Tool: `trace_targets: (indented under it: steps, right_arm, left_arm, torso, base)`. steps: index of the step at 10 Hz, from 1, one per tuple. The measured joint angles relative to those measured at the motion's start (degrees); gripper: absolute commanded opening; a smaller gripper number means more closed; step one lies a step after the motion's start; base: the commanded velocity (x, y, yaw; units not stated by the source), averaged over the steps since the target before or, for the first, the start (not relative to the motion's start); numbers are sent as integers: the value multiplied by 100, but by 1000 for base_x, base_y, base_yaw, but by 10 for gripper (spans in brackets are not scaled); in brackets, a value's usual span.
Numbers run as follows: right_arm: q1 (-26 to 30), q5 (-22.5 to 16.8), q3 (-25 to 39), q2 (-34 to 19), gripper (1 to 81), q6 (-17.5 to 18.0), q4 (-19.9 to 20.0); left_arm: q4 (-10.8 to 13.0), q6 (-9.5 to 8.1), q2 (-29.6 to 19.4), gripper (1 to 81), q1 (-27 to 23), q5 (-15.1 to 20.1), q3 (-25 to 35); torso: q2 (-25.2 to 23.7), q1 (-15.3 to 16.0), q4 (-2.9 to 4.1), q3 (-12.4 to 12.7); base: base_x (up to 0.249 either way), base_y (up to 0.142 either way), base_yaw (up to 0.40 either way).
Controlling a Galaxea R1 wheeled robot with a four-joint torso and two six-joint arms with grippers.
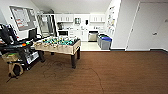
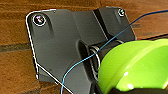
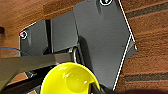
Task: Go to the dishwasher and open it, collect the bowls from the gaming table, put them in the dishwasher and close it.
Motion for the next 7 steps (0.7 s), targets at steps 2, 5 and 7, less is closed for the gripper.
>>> trace_targets:
  steps: [2,5,7]
  right_arm:
    - [0,0,0,0,10,0,0]
    - [-60,-17,0,0,10,0,-2]
    - [17,13,-2,0,10,0,-2]
  left_arm:
    - [0,0,0,10,0,-1,4]
    - [0,2,2,10,66,0,4]
    - [0,5,-4,10,-11,-17,9]
  torso:
    - [0,0,0,0]
    - [-5,-7,0,2]
    - [-2,1,0,2]
  base:
    - [0,0,0]
    - [78,0,0]
    - [90,0,0]
